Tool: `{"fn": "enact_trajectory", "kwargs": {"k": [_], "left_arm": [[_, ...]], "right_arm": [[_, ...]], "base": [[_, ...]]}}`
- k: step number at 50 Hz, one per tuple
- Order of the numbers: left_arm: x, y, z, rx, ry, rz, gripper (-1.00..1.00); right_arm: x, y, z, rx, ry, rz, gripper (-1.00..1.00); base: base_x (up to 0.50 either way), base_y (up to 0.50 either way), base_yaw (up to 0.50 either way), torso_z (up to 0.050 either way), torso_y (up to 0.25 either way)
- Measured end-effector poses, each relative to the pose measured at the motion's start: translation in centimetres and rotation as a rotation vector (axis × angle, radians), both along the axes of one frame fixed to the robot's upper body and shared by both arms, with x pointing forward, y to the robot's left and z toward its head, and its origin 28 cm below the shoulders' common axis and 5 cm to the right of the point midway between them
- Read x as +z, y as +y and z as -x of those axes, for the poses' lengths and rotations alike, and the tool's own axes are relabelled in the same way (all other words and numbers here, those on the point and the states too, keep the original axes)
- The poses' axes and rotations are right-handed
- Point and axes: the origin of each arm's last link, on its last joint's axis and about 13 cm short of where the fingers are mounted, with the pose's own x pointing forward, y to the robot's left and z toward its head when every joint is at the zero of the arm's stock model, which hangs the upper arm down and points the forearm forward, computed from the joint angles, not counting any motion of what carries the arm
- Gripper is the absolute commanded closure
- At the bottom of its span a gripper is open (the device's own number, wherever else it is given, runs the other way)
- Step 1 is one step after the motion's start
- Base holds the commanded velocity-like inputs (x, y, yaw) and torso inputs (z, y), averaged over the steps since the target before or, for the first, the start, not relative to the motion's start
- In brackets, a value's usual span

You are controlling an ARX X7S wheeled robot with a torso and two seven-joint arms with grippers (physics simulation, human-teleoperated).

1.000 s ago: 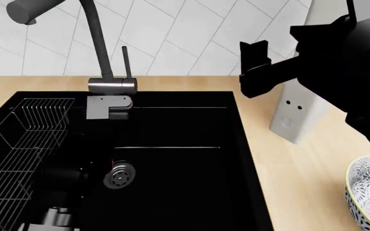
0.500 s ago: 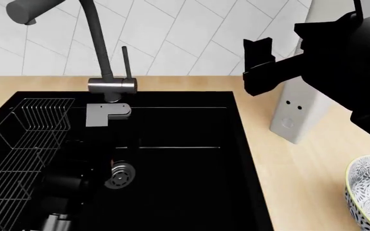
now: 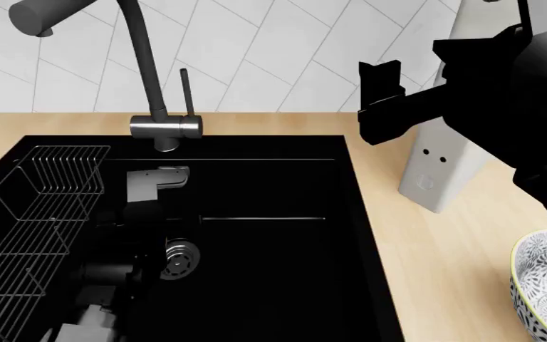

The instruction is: Pick the cup and bowl from the sink and place them on the counter for drying.

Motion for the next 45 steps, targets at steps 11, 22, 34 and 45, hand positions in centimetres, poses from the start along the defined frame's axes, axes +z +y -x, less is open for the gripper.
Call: {"fn": "enact_trajectory", "kwargs": {"k": [11,22,34,45], "left_arm": [[-1.2,0.3,-1.7,0.051,0.005,-0.005,-1.00],[-2.0,0.6,-1.9,0.085,0.024,-0.007,-1.00],[-2.9,1.0,-1.4,0.110,0.059,0.005,-1.00],[-4.0,0.8,-0.7,0.096,0.103,0.024,-1.00]], "right_arm": [[-0.3,0.0,0.1,-0.001,0.006,-0.012,-1.00],[-0.4,0.0,0.3,-0.004,0.006,-0.020,-1.00],[-0.7,0.0,0.3,-0.004,0.007,-0.031,-1.00],[-1.0,0.0,0.4,-0.005,0.011,-0.040,-1.00]], "base": [[0.00,0.00,0.00,0.000,0.000],[0.00,0.00,0.00,0.000,0.000],[0.00,0.00,0.00,0.000,0.000],[0.00,0.00,0.00,0.000,0.000]]}}
